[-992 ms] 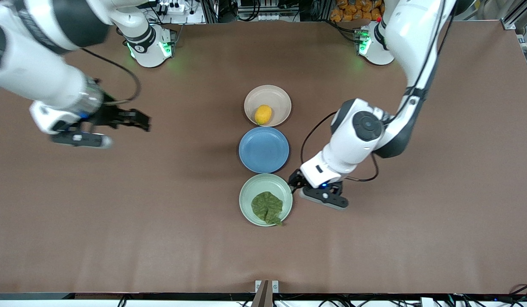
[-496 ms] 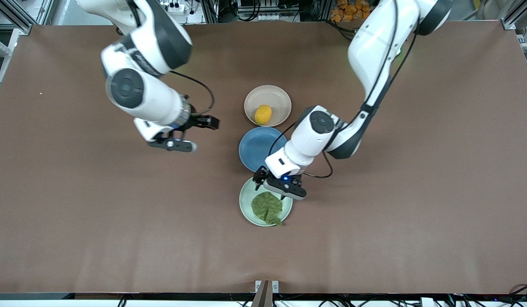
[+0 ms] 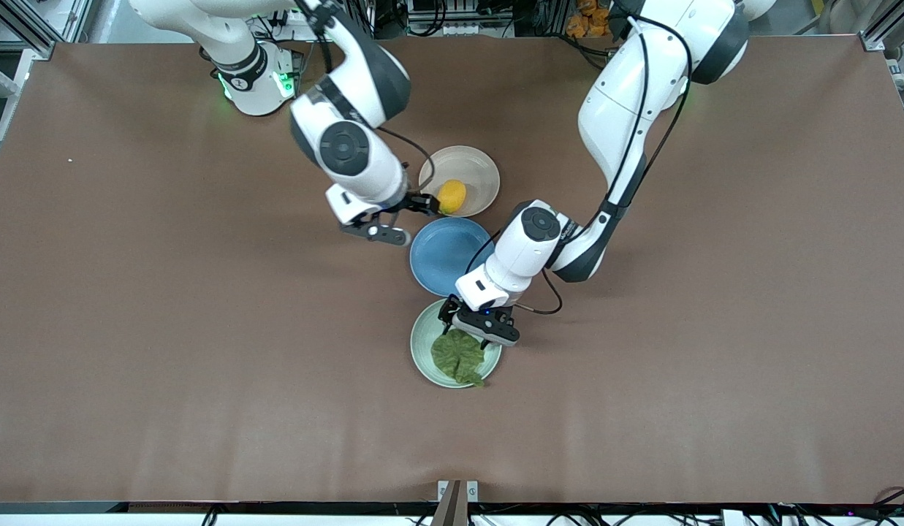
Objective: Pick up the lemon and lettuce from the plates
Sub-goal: 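Lower and close the left gripper on the lettuce while the right grasps lemon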
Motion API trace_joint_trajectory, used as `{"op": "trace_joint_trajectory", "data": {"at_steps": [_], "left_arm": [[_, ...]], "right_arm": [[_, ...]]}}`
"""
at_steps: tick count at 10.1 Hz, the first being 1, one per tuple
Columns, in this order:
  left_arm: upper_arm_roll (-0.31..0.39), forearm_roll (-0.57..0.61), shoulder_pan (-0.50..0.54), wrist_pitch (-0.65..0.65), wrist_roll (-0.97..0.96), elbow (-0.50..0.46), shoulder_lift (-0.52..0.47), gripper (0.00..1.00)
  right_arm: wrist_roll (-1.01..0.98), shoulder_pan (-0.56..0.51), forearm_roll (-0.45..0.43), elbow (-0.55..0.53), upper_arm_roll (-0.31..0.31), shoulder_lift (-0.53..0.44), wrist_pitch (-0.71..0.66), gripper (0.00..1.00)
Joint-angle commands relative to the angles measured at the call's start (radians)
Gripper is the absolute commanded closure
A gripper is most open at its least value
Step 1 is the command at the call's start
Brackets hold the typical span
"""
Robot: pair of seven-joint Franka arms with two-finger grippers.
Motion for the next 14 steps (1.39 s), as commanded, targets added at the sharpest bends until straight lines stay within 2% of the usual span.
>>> {"op": "trace_joint_trajectory", "data": {"at_steps": [1, 3, 5, 6, 9, 13, 14], "left_arm": [[0.052, 0.019, -0.047, 0.007, -0.006, 0.022, 0.025, 0.14], [0.09, 0.019, -0.078, 0.007, -0.005, 0.022, 0.036, 0.14], [0.122, 0.019, -0.102, 0.007, -0.005, 0.028, 0.044, 0.18], [0.122, 0.019, -0.102, 0.007, -0.005, 0.032, 0.044, 0.23], [0.121, 0.02, -0.102, 0.007, -0.008, 0.03, 0.048, 0.46], [0.122, 0.022, -0.102, 0.007, -0.008, 0.03, 0.062, 0.51], [0.122, 0.028, -0.105, 0.007, -0.008, 0.028, 0.062, 0.72]], "right_arm": [[0.028, 0.073, 0.016, -0.056, -0.006, 0.004, 0.065, 0.0], [0.072, 0.134, 0.016, -0.154, -0.006, 0.024, 0.242, 0.0], [0.088, 0.166, 0.015, -0.157, -0.008, 0.085, 0.327, 0.0], [0.088, 0.164, 0.015, -0.16, -0.008, 0.094, 0.334, 0.0], [0.103, 0.167, 0.016, -0.16, -0.008, 0.12, 0.379, 0.0], [0.141, 0.174, 0.016, -0.157, -0.006, 0.131, 0.381, 0.0], [0.143, 0.18, 0.016, -0.157, -0.006, 0.133, 0.384, 0.0]]}}
